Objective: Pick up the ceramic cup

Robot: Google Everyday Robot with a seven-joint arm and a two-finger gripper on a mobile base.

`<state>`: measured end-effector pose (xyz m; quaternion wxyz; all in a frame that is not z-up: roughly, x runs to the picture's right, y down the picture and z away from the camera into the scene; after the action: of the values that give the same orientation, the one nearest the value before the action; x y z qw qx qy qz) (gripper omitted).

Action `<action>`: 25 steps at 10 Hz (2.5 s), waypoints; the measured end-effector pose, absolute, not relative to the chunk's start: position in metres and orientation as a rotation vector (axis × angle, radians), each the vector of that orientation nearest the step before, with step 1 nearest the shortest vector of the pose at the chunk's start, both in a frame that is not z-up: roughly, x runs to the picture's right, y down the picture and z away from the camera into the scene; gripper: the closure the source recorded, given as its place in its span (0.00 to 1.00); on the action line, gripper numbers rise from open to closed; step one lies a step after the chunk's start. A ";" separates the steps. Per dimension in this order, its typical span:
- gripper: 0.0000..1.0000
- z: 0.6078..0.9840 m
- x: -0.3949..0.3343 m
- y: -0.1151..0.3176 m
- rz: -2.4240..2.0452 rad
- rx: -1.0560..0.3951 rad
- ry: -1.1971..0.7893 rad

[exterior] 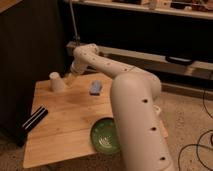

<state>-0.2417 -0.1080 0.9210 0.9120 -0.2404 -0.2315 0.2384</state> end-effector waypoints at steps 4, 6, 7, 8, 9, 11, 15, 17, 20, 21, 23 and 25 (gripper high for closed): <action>0.20 0.920 -0.290 -0.100 0.421 -0.527 -0.621; 0.20 0.921 -0.299 -0.093 0.383 -0.504 -0.624; 0.20 0.921 -0.307 -0.088 0.371 -0.475 -0.623; 0.20 0.921 -0.312 -0.084 0.368 -0.460 -0.624; 0.20 0.923 -0.316 -0.080 0.368 -0.456 -0.625; 0.20 0.933 -0.341 -0.066 0.369 -0.474 -0.635; 0.20 0.945 -0.356 -0.065 0.351 -0.507 -0.649; 0.20 0.950 -0.356 -0.067 0.346 -0.502 -0.637; 0.36 0.956 -0.357 -0.063 0.350 -0.526 -0.628; 0.44 0.958 -0.356 -0.062 0.353 -0.534 -0.627; 0.68 0.967 -0.352 -0.054 0.363 -0.570 -0.617; 0.90 0.963 -0.349 -0.051 0.360 -0.607 -0.625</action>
<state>-0.3490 -0.0505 0.9634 0.8909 -0.2925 -0.3010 0.1733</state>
